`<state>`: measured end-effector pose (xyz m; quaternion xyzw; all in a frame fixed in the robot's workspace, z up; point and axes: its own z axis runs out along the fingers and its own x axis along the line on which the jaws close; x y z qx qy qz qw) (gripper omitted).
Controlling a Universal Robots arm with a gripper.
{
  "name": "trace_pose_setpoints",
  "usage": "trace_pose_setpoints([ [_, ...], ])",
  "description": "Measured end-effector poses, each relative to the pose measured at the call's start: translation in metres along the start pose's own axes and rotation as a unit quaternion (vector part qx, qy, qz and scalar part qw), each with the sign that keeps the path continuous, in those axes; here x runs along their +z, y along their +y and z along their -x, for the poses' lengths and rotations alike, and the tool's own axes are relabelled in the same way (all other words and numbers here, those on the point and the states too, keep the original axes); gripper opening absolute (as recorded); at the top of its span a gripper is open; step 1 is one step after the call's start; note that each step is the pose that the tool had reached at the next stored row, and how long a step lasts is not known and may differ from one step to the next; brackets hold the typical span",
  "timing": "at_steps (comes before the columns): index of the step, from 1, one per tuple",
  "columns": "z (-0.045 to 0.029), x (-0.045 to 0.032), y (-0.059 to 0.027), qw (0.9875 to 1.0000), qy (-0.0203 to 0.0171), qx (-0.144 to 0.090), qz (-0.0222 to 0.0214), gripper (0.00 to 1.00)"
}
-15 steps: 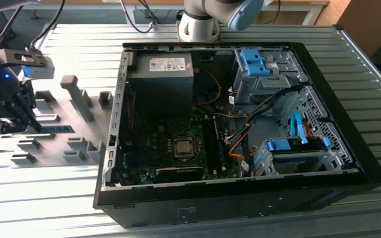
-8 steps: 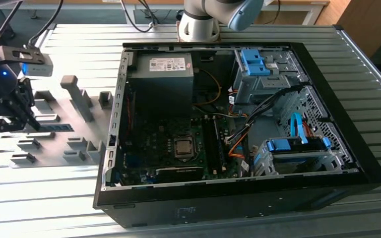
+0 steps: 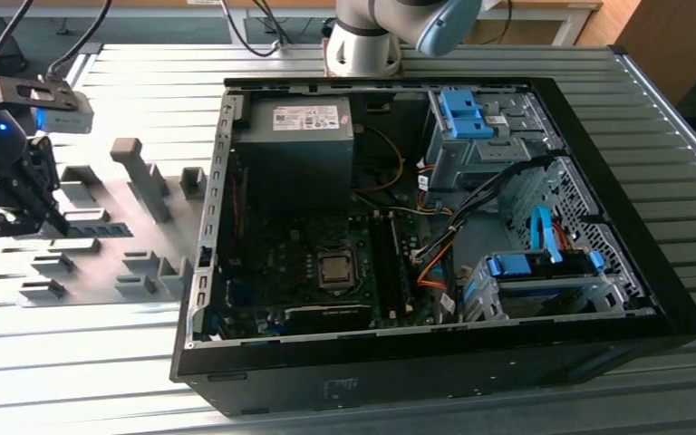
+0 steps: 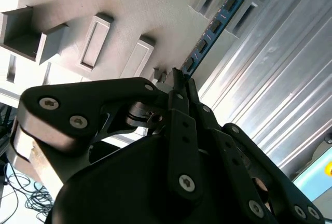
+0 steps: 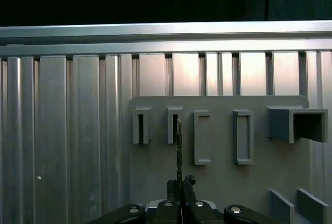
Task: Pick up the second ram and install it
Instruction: 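Pick up the second ram and move it above second insertion slot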
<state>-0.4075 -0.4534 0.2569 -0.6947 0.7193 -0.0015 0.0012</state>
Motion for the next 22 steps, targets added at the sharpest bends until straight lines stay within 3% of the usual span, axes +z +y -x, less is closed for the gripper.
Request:
trace_pose_setpoints([
  [22, 0.0, -0.016, 0.0, 1.0, 0.0, 0.0, 0.0, 0.14],
])
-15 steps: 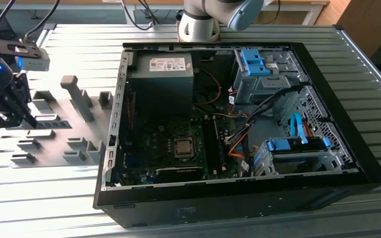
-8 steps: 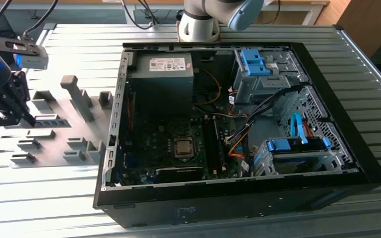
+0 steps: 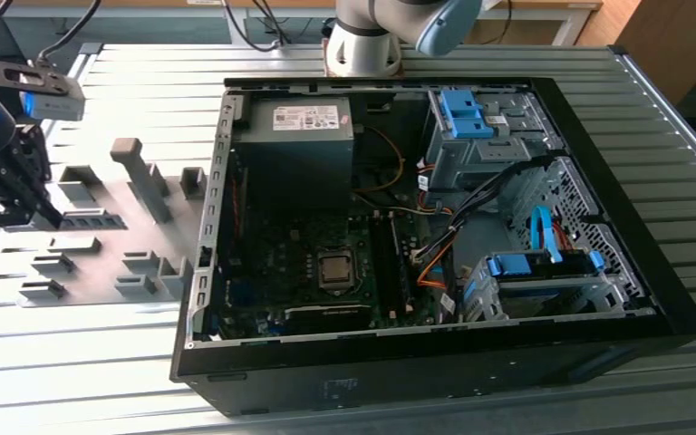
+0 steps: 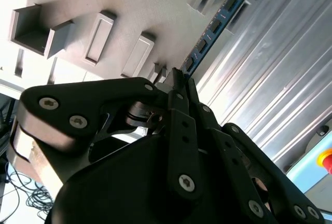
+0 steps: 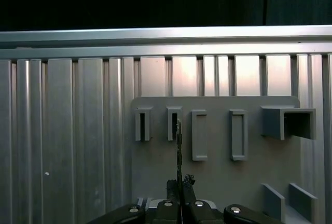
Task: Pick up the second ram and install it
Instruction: 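Pick up the second ram and move it above second insertion slot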
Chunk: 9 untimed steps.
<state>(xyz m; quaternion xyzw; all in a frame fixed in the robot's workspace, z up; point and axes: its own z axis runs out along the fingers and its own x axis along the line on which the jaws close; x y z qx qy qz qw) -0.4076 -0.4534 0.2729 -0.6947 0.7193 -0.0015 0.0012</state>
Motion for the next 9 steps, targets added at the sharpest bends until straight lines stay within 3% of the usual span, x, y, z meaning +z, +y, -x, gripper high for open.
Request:
trace_pose_setpoints([
  [9, 0.0, -0.0077, 0.0, 1.0, 0.0, 0.0, 0.0, 0.14],
])
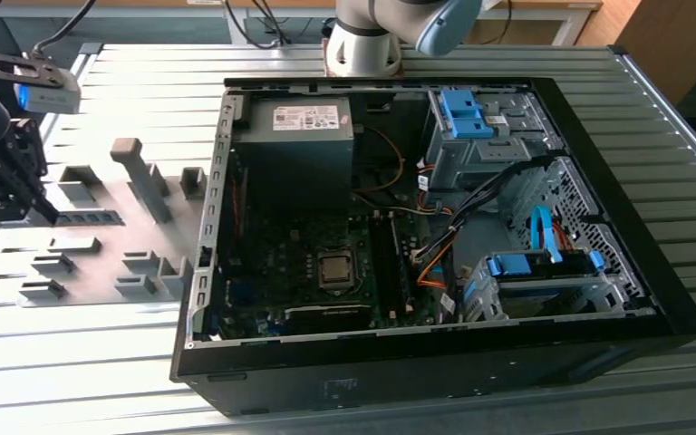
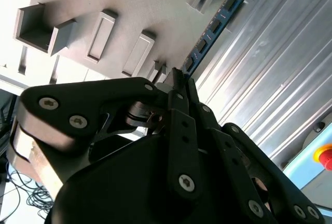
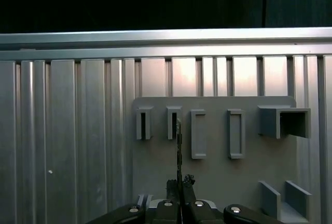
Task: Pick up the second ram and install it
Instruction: 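Pick up the second ram and move it above second insertion slot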
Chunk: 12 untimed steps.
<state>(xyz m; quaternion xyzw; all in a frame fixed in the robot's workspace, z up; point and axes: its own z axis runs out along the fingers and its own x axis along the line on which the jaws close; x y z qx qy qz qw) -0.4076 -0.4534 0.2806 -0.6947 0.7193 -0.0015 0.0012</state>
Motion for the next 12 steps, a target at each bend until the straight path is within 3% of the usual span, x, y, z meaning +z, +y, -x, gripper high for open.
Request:
trace_pose_setpoints([
  [12, 0.0, -0.0097, 0.0, 1.0, 0.0, 0.0, 0.0, 0.14],
])
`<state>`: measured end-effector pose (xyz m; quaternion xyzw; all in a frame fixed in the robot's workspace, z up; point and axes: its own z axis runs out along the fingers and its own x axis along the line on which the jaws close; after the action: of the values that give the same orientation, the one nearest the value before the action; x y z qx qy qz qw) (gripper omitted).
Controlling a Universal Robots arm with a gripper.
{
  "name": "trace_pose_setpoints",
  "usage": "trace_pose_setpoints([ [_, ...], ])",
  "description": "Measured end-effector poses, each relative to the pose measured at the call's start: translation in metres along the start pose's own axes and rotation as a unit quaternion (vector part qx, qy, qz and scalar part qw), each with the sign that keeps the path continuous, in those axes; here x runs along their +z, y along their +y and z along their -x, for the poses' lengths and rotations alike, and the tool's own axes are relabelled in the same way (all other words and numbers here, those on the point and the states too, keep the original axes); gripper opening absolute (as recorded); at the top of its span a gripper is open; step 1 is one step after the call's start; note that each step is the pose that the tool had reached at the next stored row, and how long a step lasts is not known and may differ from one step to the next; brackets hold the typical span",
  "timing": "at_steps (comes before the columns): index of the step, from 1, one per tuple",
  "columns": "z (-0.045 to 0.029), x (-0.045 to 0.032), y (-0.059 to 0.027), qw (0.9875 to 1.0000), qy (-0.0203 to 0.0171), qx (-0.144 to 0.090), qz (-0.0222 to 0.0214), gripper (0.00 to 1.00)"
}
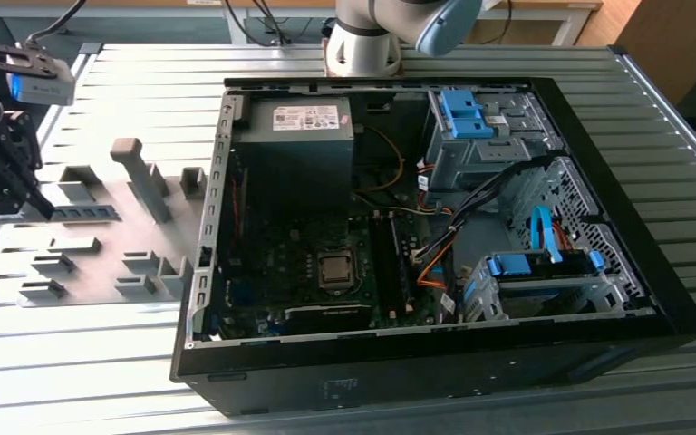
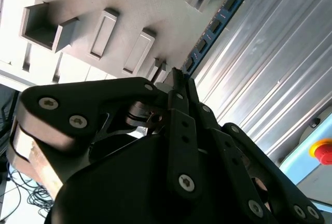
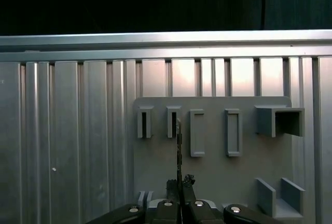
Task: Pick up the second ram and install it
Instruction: 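Pick up the second ram and move it above second insertion slot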
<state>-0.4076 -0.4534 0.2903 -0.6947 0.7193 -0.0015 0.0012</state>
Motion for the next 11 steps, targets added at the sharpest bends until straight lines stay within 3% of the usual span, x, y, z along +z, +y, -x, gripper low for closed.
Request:
trace_pose_setpoints([
  [11, 0.0, -0.0089, 0.0, 1.0, 0.0, 0.0, 0.0, 0.14],
])
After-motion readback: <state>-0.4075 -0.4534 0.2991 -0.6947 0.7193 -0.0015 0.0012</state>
